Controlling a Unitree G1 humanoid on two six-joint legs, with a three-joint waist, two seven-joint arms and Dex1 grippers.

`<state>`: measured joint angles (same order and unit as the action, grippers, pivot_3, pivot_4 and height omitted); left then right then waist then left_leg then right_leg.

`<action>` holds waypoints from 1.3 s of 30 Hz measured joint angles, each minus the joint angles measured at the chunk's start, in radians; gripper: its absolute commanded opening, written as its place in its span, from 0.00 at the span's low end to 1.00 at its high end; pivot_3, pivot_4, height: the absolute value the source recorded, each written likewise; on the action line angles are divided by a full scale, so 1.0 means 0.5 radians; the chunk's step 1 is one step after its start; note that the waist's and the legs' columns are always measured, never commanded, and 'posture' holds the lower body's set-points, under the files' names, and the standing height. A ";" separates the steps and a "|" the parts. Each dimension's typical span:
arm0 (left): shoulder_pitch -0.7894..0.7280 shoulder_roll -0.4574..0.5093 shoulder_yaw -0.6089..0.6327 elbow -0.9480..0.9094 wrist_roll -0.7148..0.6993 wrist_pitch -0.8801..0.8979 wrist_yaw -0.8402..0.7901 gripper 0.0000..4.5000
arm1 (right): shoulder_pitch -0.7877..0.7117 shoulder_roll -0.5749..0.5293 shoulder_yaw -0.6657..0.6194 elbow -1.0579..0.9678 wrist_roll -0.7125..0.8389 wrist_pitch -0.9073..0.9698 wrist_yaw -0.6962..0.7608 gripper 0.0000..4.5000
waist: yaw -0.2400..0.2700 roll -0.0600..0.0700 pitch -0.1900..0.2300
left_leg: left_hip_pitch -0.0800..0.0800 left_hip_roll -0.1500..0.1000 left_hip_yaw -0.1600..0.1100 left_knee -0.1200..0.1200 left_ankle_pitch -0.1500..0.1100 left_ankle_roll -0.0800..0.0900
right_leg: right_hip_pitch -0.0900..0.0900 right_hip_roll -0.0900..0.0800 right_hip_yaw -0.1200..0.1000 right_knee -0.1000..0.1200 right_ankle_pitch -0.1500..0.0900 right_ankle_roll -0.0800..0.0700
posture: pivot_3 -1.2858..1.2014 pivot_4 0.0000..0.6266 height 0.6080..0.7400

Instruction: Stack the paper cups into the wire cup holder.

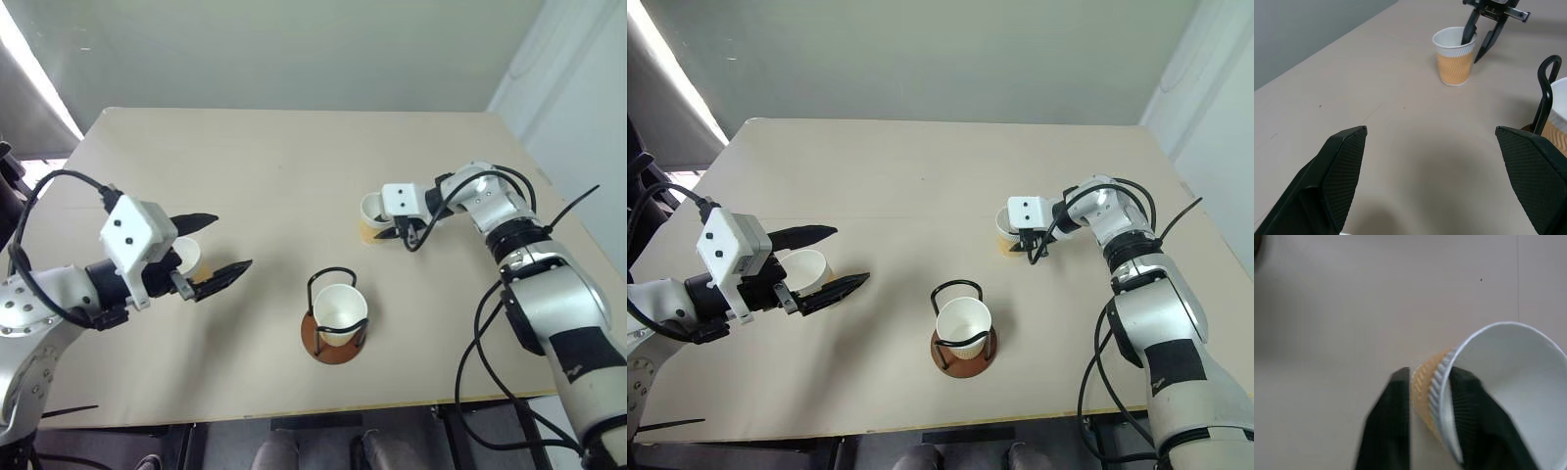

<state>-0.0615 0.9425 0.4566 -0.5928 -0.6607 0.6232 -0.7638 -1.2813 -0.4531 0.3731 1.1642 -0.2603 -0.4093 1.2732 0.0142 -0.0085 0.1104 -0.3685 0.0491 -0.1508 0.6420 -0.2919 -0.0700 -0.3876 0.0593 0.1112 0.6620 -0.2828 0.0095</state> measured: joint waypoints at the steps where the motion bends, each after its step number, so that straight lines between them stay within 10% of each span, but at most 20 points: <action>1: -0.001 0.001 0.000 0.000 -0.002 0.000 -0.001 1.00 | 0.000 -0.001 0.000 0.000 -0.001 -0.004 0.003 0.00 | 0.000 0.000 0.000 | 0.000 0.000 0.000 0.000 0.000 0.000 | 0.000 0.000 0.000 0.000 0.000 0.000 | 0.52 0.24 1.00; 10: -0.033 0.038 0.000 0.005 -0.022 0.000 -0.052 1.00 | -0.009 -0.079 -0.114 -0.206 0.169 0.047 0.304 0.00 | 0.001 0.001 0.000 | -0.002 -0.001 0.001 0.001 0.000 0.000 | 0.000 0.000 0.000 -0.001 0.000 0.000 | 0.52 0.24 1.00; 22: 0.056 0.174 0.023 0.061 -0.112 -0.095 -0.570 1.00 | 0.318 -0.781 -0.185 -2.055 1.508 1.353 0.675 0.00 | -0.006 0.000 0.000 | 0.003 -0.003 0.017 0.006 0.000 -0.004 | 0.013 0.009 0.002 -0.009 -0.001 -0.001 | 0.52 0.24 1.00; 39: 0.262 0.276 0.101 0.009 -0.199 -0.134 -0.961 1.00 | 0.675 -0.705 -0.223 -2.737 1.644 1.773 0.632 0.00 | -0.027 -0.001 0.000 | 0.015 0.002 0.036 0.012 -0.002 0.000 | 0.013 0.013 0.016 0.001 -0.004 0.006 | 0.52 0.24 1.00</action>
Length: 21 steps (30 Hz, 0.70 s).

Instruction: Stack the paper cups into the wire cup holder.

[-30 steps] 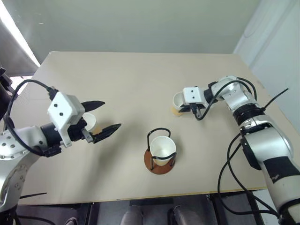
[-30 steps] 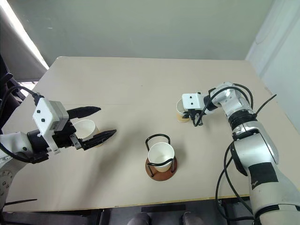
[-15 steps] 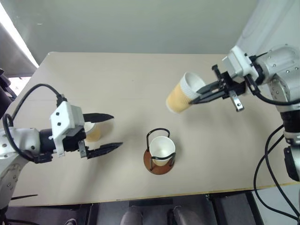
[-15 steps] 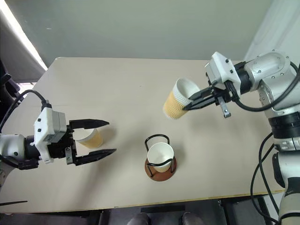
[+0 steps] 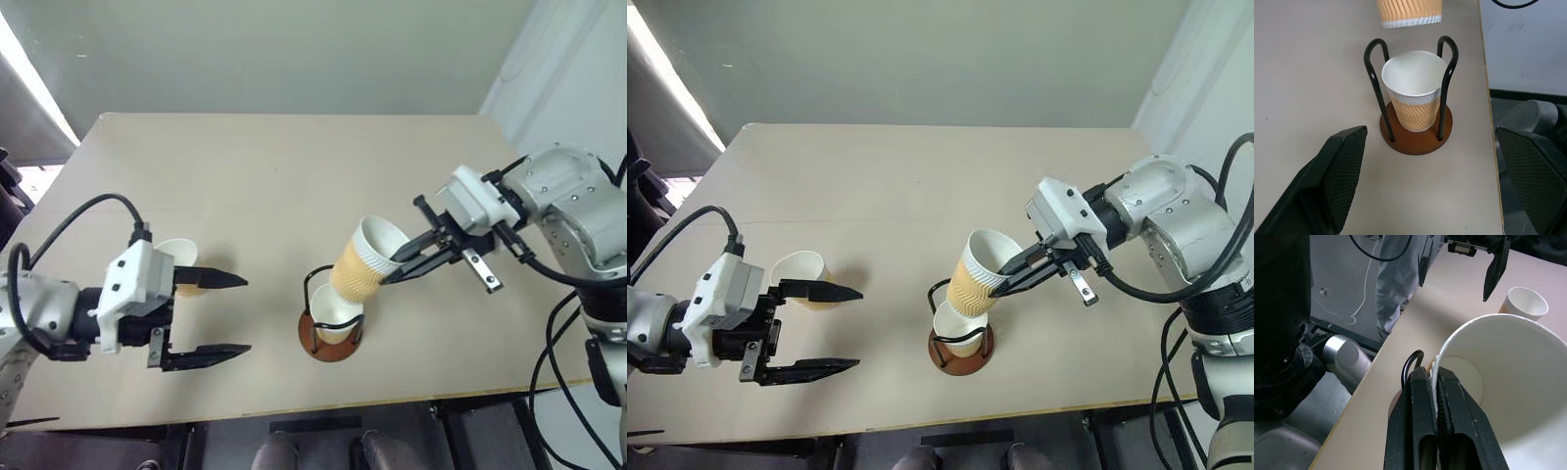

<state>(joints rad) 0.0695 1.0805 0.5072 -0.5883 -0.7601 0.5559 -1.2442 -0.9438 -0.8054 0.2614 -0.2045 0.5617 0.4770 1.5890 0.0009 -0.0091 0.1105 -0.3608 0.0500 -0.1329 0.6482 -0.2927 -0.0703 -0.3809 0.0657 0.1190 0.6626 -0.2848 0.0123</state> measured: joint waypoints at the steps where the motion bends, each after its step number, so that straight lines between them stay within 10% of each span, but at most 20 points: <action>1: 0.007 -0.005 0.001 -0.006 -0.001 0.003 0.010 1.00 | 0.000 0.023 0.000 -0.004 -0.001 0.006 -0.010 0.00 | 0.000 0.000 0.000 | -0.001 0.003 0.000 0.000 0.000 0.000 | -0.001 0.000 0.000 0.000 0.000 0.000 | 0.52 0.24 1.00; 15: 0.067 -0.011 0.055 -0.065 -0.024 0.028 0.090 1.00 | 0.026 0.171 0.078 -0.014 -0.155 -0.031 -0.056 0.00 | 0.002 0.000 0.000 | -0.001 0.003 0.000 0.000 0.000 0.001 | -0.001 0.000 0.003 0.000 -0.002 0.003 | 0.52 0.24 1.00; 21: 0.067 -0.011 0.060 -0.073 -0.043 0.028 0.100 1.00 | 0.045 0.172 0.086 -0.013 -0.203 -0.056 -0.052 0.35 | 0.002 0.000 0.000 | 0.000 0.003 0.000 0.000 0.000 0.001 | -0.001 0.000 0.003 0.000 -0.002 0.003 | 0.52 0.24 1.00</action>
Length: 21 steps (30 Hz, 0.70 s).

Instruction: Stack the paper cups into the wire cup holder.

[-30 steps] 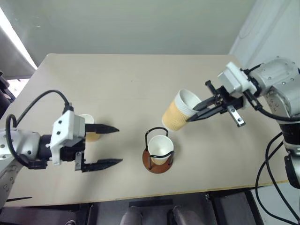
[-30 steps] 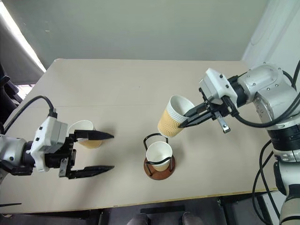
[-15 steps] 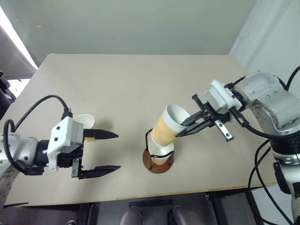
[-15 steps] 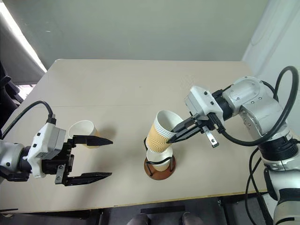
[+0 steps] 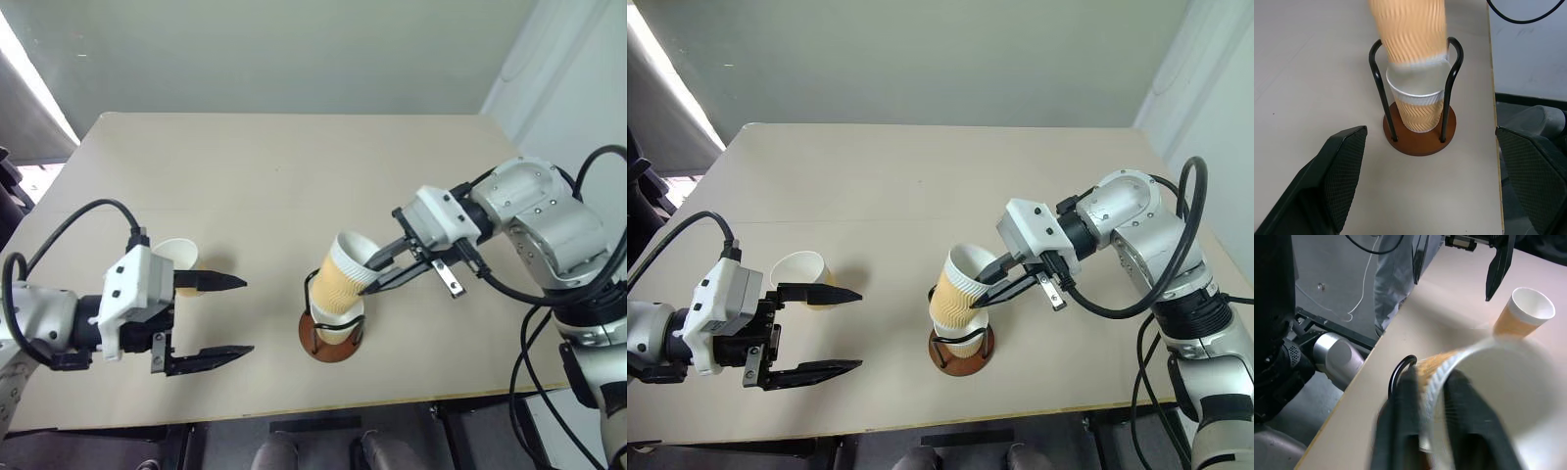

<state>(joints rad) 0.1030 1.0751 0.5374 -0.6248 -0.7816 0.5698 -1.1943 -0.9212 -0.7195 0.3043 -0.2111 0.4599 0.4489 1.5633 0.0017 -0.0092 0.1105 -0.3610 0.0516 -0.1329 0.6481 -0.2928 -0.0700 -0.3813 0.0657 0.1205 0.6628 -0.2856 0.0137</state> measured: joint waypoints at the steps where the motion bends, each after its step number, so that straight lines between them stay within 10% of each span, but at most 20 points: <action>1: 0.001 0.000 0.000 0.000 0.000 0.000 0.000 1.00 | 0.007 0.000 0.003 0.000 -0.009 -0.002 0.000 0.44 | 0.000 0.000 0.000 | 0.000 0.000 0.000 0.000 0.000 0.000 | 0.000 0.000 0.000 0.000 0.000 0.000 | 0.52 0.24 1.00; 8: 0.002 0.000 0.000 0.002 0.000 0.000 0.000 1.00 | 0.019 0.000 0.009 0.000 -0.026 -0.005 0.001 0.99 | 0.000 0.000 0.000 | 0.000 0.000 0.000 0.000 0.000 0.000 | 0.000 0.000 0.000 0.000 0.000 0.000 | 0.52 0.24 1.00; 21: -0.117 0.179 0.250 0.502 0.480 -0.175 0.071 1.00 | -0.014 -0.043 -0.443 0.690 0.124 -0.028 -0.003 0.99 | 0.009 0.000 0.000 | 0.000 -0.002 -0.021 -0.002 0.000 0.000 | -0.004 -0.003 0.001 -0.001 0.000 0.000 | 0.52 0.24 1.00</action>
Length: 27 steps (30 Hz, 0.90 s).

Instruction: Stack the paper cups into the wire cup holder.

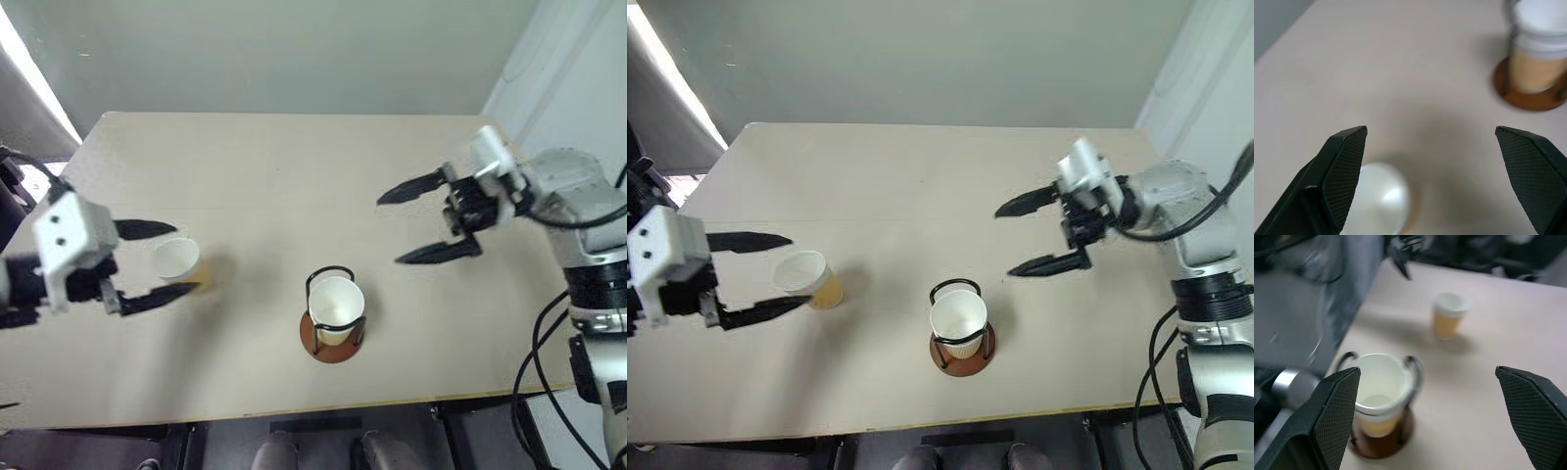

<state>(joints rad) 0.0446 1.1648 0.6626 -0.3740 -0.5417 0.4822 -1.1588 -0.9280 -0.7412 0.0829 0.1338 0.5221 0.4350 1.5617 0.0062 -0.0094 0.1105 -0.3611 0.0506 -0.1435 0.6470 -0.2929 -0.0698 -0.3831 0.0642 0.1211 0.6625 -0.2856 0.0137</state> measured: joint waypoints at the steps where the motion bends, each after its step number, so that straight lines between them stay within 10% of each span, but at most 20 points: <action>1: 0.017 0.003 -0.002 0.003 0.038 -0.017 -0.010 1.00 | 0.009 0.000 -0.023 0.022 0.016 0.000 0.001 0.99 | -0.001 0.000 0.000 | -0.002 0.000 0.000 0.000 0.000 0.000 | -0.002 0.000 0.000 0.000 0.000 0.000 | 0.52 0.24 1.00; 27: -0.036 0.059 -0.511 0.238 0.760 -0.397 0.102 0.92 | 0.122 0.039 -0.120 0.118 -0.012 -0.083 -0.008 1.00 | 0.005 0.000 0.000 | -0.008 -0.004 -0.011 0.001 -0.001 0.001 | -0.004 -0.004 -0.012 0.000 0.002 -0.003 | 0.52 0.24 1.00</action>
<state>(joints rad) 0.0266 1.1942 0.4073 -0.2549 -0.1615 0.2838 -1.1077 -0.8672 -0.7216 0.0229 0.1926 0.5163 0.3935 1.5580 0.0088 -0.0095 0.1104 -0.3653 0.0486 -0.1491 0.6477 -0.2933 -0.0693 -0.3851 0.0620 0.1153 0.6624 -0.2848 0.0122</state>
